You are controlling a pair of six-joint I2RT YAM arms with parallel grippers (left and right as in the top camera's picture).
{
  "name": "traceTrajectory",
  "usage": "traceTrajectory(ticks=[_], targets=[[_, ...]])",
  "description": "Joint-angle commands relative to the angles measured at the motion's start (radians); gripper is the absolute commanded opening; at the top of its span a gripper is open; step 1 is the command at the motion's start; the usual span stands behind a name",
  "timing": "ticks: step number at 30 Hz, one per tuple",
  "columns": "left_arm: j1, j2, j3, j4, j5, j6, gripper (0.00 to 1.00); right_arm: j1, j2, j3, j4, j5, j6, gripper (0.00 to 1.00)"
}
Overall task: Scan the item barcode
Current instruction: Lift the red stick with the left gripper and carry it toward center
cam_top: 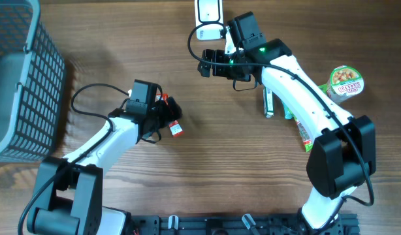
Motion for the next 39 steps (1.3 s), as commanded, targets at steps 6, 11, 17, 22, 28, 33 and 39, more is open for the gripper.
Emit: traceTrajectory(ticks=[6,11,17,22,28,33,39], targets=[[-0.026,0.037,0.000,0.025,-0.081,0.006,0.43,0.000,0.008,-0.005,0.005,0.020,0.005,1.00],[-0.031,0.080,0.000,0.100,-0.139,0.007,0.50,0.000,0.008,-0.005,0.005,0.020,0.005,1.00],[-0.029,0.092,0.000,0.175,-0.222,0.008,0.50,-0.001,0.008,-0.005,0.005,0.020,0.005,1.00],[-0.031,0.095,0.000,0.199,-0.221,0.007,0.41,0.000,0.008,-0.005,0.005,0.020,0.005,1.00],[-0.031,0.170,0.000,0.227,-0.214,0.008,0.34,0.000,0.008,-0.005,0.005,0.020,0.005,1.00],[-0.030,0.167,0.008,0.232,-0.214,0.009,0.11,0.000,0.008,-0.005,0.005,0.020,0.005,1.00],[-0.029,0.054,0.025,0.200,-0.218,0.064,0.04,-0.001,0.008,-0.005,0.005,0.020,0.005,1.00]])
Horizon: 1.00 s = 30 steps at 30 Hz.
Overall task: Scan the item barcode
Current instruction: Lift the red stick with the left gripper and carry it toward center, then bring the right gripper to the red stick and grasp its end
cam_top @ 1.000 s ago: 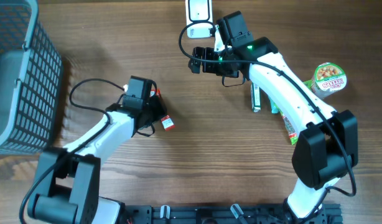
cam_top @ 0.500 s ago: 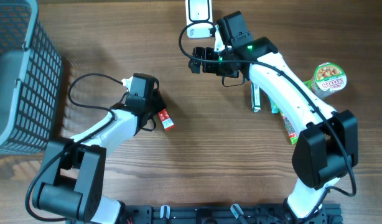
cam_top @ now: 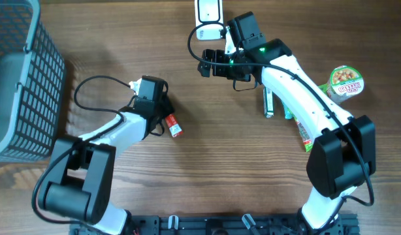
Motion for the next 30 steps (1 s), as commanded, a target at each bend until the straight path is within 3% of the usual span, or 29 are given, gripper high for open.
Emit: traceTrajectory(ticks=[1,6,12,20,22,24,26,28,30], targets=[[-0.002,-0.097,0.017,-0.040,-0.013,0.044,0.04,0.000,0.008,-0.005,0.005,0.020,0.003,1.00],[0.002,-0.182,0.098,-0.171,-0.034,0.044,0.04,0.000,0.008,-0.005,0.005,0.020,0.003,1.00],[0.005,-0.191,0.333,-0.445,-0.070,0.045,0.04,-0.001,0.008,-0.005,0.032,0.019,0.001,1.00],[0.071,-0.191,0.488,-0.563,-0.064,0.045,0.04,0.000,0.008,-0.005,0.036,-0.091,0.145,1.00],[0.093,-0.191,0.490,-0.563,-0.020,0.045,0.04,-0.004,0.008,-0.005,0.008,-0.130,0.098,0.99],[0.112,-0.190,0.490,-0.572,0.016,0.046,0.04,-0.014,0.007,-0.005,0.008,-0.235,-0.043,0.98],[0.124,-0.190,0.490,-0.581,0.045,0.062,0.04,-0.019,-0.002,-0.005,0.034,-0.410,-0.162,0.66],[0.129,-0.190,0.490,-0.587,0.084,0.088,0.04,-0.015,-0.016,-0.004,0.021,-0.534,-0.268,0.49],[0.129,-0.190,0.490,-0.597,0.103,0.094,0.04,-0.008,-0.031,-0.004,-0.028,-0.597,-0.362,0.45]])
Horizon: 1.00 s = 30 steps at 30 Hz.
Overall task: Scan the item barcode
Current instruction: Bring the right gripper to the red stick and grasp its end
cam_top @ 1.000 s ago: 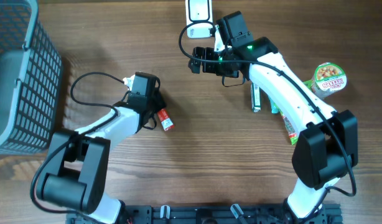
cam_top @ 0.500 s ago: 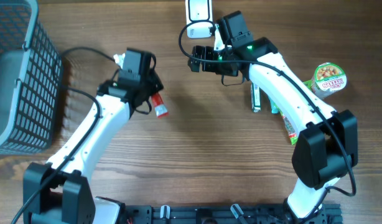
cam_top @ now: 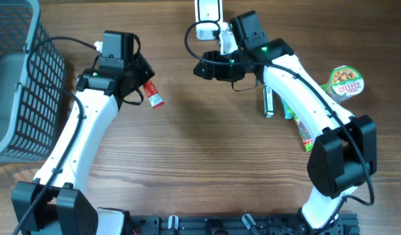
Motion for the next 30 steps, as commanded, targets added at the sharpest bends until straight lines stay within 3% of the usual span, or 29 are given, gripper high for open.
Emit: traceTrajectory(ticks=[1,7,13,18,25,30], targets=[[0.005,-0.018,0.017,-0.017,0.092,0.045,0.04,0.012,-0.035,-0.001,-0.072,-0.264,-0.274,0.45],[0.005,-0.018,0.017,-0.032,0.223,0.045,0.04,0.042,-0.036,-0.003,-0.174,-0.301,-0.345,0.51],[0.005,-0.018,0.017,-0.031,0.232,0.045,0.05,0.106,-0.036,-0.003,-0.102,-0.414,-0.330,0.52],[0.005,-0.019,0.017,-0.031,0.285,0.045,0.04,0.167,-0.036,-0.003,-0.007,-0.370,-0.220,0.46],[0.030,-0.021,0.017,-0.016,0.412,0.045,0.04,0.172,-0.036,-0.004,0.046,-0.357,-0.162,0.46],[0.096,-0.021,0.017,-0.021,0.438,0.052,0.04,0.147,-0.036,-0.003,0.059,-0.349,-0.161,0.52]])
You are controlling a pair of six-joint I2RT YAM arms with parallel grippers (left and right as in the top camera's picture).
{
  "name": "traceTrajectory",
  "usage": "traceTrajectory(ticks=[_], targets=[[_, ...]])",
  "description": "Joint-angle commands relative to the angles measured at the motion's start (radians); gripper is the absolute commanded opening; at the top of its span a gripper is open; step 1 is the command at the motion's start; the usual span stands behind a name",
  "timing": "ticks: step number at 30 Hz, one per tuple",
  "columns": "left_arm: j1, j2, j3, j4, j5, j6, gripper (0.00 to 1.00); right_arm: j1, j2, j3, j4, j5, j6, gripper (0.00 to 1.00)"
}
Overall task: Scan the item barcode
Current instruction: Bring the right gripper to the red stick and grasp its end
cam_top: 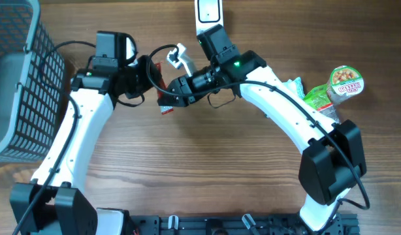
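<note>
The item is a small red tube with a white end (166, 108), seen in the overhead view left of centre. My left gripper (150, 79) is shut on it and holds it off the table. The right gripper's dark body covers most of the tube. My right gripper (175, 83) is shut on the white handheld scanner (178, 55). It sits right against the tube, with the scanner's head just above it. The barcode itself cannot be made out.
A grey mesh basket (21, 72) stands at the left edge. The white scanner stand (208, 10) is at the back centre. A noodle cup (346, 81) and green packets (315, 98) lie at the right, beside the right arm.
My right gripper has left the stand at the back and moved left with the scanner, now right next to the red tube. The left gripper with the tube has shifted slightly to the right.
The left gripper was over the red tube lying mid-table while the right gripper stayed at the scanner by the stand. It stayed over the tube, then held it lifted at the back left. Now scanner and tube are together left of centre.
</note>
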Motion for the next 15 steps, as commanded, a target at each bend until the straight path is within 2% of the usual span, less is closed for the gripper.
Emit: traceTrajectory(ticks=[1,3,7,13,15], targets=[[0.070,-0.021,0.016,0.000,0.114,0.027,0.04,-0.027,-0.035,-0.003,0.006,0.006,0.012,0.56],[0.085,-0.021,0.016,0.000,0.174,0.027,0.04,-0.026,-0.035,-0.004,0.006,0.006,0.016,0.59],[0.080,-0.021,0.016,-0.002,0.189,0.027,0.04,-0.019,-0.035,-0.004,0.007,0.006,0.042,0.58],[0.068,-0.021,0.016,-0.005,0.232,0.026,0.04,-0.006,-0.029,-0.004,0.008,0.026,0.052,0.42],[0.068,-0.021,0.016,-0.001,0.240,0.026,0.04,-0.006,-0.024,-0.004,0.008,0.024,0.075,0.40]])
